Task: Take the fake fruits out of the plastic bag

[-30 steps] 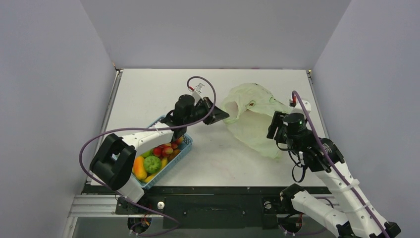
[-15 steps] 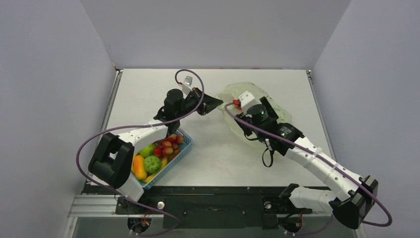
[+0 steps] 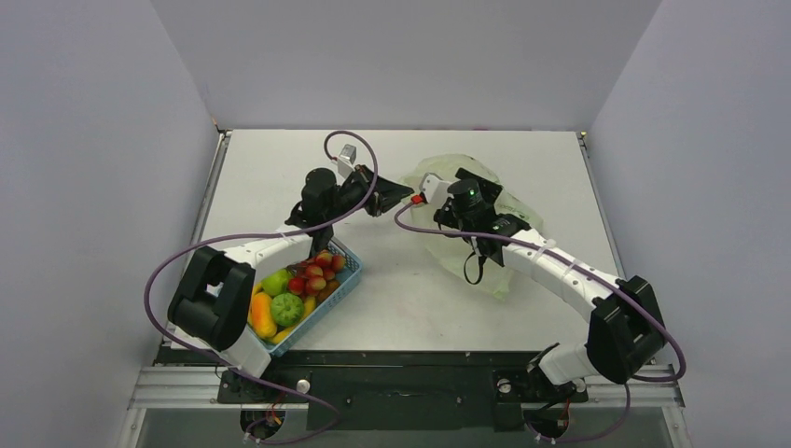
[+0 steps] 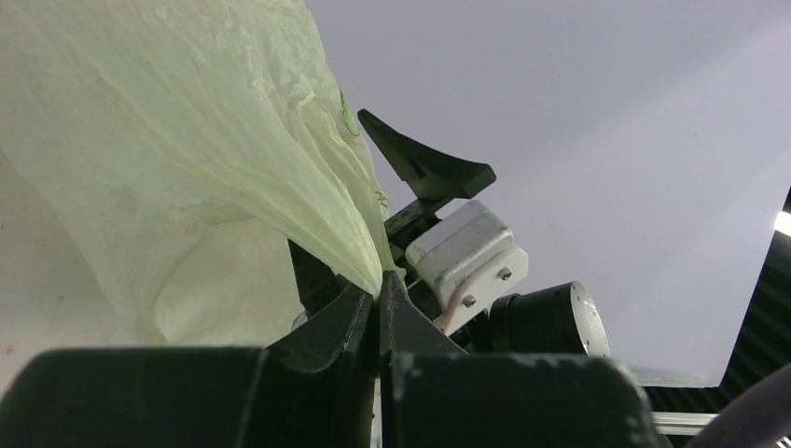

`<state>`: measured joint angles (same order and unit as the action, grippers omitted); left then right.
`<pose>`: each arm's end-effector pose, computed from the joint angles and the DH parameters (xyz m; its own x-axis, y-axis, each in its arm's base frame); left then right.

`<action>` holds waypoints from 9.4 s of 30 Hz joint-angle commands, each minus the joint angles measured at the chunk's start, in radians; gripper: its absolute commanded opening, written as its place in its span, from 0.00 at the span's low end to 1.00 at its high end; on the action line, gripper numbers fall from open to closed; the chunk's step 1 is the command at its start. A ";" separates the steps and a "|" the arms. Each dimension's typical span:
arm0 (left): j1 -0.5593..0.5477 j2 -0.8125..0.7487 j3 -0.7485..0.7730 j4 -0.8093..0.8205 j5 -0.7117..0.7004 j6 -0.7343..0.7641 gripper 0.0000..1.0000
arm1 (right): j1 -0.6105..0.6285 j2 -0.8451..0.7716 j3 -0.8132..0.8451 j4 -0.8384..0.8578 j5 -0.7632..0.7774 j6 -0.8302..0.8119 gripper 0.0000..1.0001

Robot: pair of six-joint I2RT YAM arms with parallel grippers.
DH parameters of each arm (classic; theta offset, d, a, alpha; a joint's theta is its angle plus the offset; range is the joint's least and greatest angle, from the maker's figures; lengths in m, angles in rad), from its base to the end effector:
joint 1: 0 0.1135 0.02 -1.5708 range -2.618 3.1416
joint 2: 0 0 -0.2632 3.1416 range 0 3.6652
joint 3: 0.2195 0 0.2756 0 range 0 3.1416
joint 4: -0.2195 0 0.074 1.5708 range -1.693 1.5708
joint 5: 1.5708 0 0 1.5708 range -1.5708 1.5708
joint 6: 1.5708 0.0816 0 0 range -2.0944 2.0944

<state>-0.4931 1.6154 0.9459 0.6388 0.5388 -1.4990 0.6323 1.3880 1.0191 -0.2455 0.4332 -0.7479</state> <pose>0.3536 -0.2375 0.2521 -0.8578 -0.5109 -0.0560 0.0346 0.0513 -0.9981 0.3152 0.1885 0.2459 -0.1643 -0.8856 -0.4345 -0.5067 0.4537 -0.7331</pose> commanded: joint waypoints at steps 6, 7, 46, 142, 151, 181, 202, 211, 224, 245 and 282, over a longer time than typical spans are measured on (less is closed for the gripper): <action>0.041 -0.018 -0.015 0.032 0.046 0.037 0.00 | -0.045 0.091 0.096 0.089 0.072 -0.038 0.51; 0.042 -0.019 -0.014 0.025 0.048 0.053 0.00 | -0.044 0.095 0.108 0.086 0.078 -0.028 0.47; -0.584 -0.279 -0.155 -0.239 -1.070 0.994 0.80 | -0.091 0.131 0.437 -0.374 -0.330 0.471 0.00; -0.486 0.144 -0.079 0.128 -0.766 0.832 0.50 | -0.145 -0.404 -0.098 -0.198 -0.790 0.414 0.00; -0.516 0.244 -0.092 0.231 -0.865 0.806 0.71 | 0.005 -0.693 -0.260 -0.182 -0.906 0.507 0.00; -0.548 0.239 -0.027 -0.040 -0.521 0.834 0.85 | -0.089 -0.629 -0.241 -0.324 -0.765 0.481 0.00; -0.604 0.170 0.038 -0.447 -0.569 0.997 0.84 | -0.072 -0.687 -0.251 -0.357 -0.742 0.476 0.00; -0.620 0.179 0.011 -0.466 -0.539 0.976 0.83 | -0.068 -0.684 -0.253 -0.346 -0.745 0.484 0.00; -0.625 0.152 0.055 -0.539 -0.562 0.981 0.45 | -0.049 -0.684 -0.244 -0.360 -0.705 0.496 0.00; -0.586 -0.379 -0.003 -0.797 -0.705 0.957 0.00 | -0.011 -0.614 -0.242 -0.282 -0.354 0.632 0.00; 0.027 -1.091 -0.172 -1.570 -1.288 0.652 0.00 | -0.187 -0.102 0.131 -0.170 0.101 0.818 0.00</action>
<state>-0.4702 0.6247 0.8375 -0.8547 -0.5854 -0.7383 0.4503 1.3014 1.1614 -0.4717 0.5236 0.0681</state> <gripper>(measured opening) 0.749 0.004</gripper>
